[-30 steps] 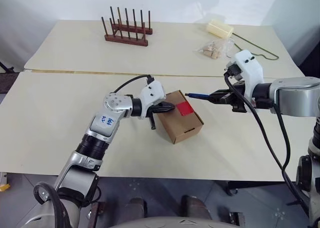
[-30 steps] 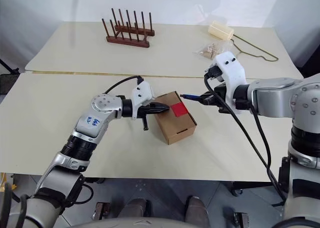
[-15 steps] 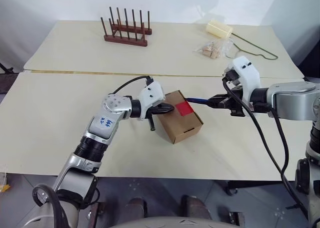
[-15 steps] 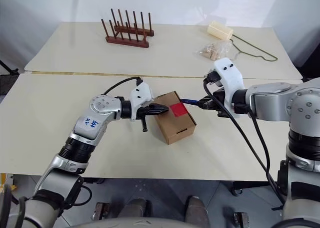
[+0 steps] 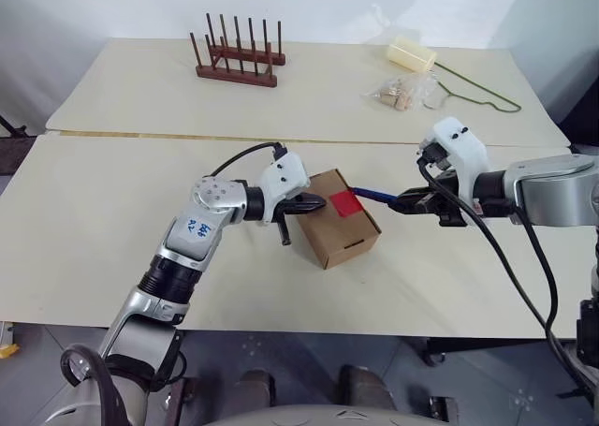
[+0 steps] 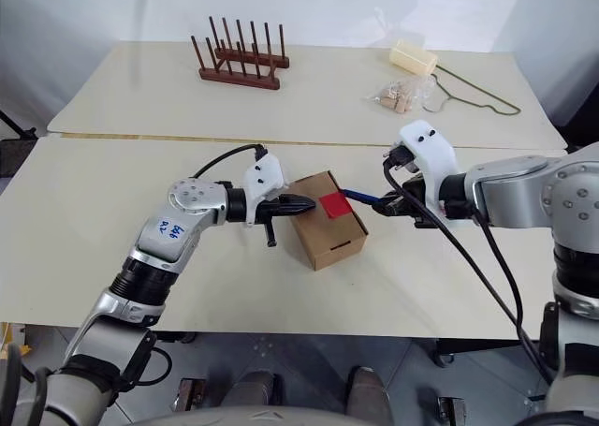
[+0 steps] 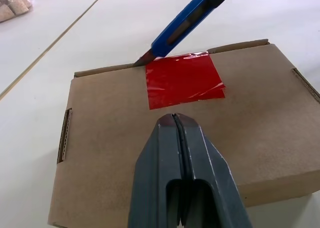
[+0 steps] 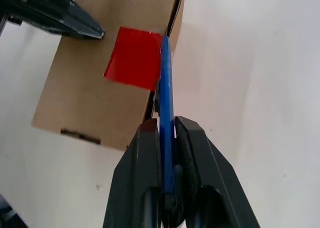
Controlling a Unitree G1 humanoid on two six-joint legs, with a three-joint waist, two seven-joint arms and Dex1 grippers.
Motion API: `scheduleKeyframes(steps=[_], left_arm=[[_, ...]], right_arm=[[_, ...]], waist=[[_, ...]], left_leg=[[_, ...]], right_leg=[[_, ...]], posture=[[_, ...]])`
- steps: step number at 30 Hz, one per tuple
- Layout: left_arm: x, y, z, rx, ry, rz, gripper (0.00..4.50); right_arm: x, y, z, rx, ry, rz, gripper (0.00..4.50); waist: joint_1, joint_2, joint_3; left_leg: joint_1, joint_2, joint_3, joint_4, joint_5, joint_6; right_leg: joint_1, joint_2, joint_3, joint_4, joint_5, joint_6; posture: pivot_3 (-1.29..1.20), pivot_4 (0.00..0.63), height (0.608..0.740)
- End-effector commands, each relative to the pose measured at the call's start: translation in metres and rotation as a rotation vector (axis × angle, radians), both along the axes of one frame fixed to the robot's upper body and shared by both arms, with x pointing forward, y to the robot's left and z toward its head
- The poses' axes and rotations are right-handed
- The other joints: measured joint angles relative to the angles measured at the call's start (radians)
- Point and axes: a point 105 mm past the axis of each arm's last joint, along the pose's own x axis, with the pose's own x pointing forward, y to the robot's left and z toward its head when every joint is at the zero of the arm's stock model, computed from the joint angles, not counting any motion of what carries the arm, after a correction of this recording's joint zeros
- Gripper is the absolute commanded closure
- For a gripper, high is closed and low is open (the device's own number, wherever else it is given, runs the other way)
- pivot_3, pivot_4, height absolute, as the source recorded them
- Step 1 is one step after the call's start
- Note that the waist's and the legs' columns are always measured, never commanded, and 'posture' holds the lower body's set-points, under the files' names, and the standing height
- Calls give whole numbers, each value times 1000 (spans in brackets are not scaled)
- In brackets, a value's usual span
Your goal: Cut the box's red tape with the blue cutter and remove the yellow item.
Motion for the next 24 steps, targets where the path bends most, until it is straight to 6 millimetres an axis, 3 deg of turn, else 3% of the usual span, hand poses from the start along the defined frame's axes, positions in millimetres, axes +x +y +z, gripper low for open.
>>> scheduleKeyframes(steps=[1, 10, 19, 24], left_arm=[[1, 1, -23, 75, 60, 33, 4500], [-5, -2, -28, 75, 80, 26, 4500], [-6, -2, -29, 71, 88, 36, 4500], [-5, 0, -30, 71, 92, 50, 4500]], right_arm=[[-6, 5, 1, 19, 34, 41, 4352], [-4, 12, -2, 85, 95, 48, 4352], [13, 20, -4, 111, 93, -12, 4352], [10, 26, -3, 104, 130, 29, 4352]], waist=[[0, 0, 0], [0, 0, 0], [-13, 1, -1], [-21, 1, -2]], left_leg=[[0, 0, 0, 0, 0, 0], [1, 0, 0, 0, 0, 0], [3, 0, 0, 1, 0, 0], [3, 0, 0, 1, 0, 0]], right_leg=[[0, 0, 0, 0, 0, 0], [1, 0, 0, 0, 0, 0], [3, 0, 1, 1, 0, 0], [3, 0, 1, 2, 0, 0]], posture=[[0, 150, 740], [0, 150, 740], [0, 150, 740], [0, 150, 740]])
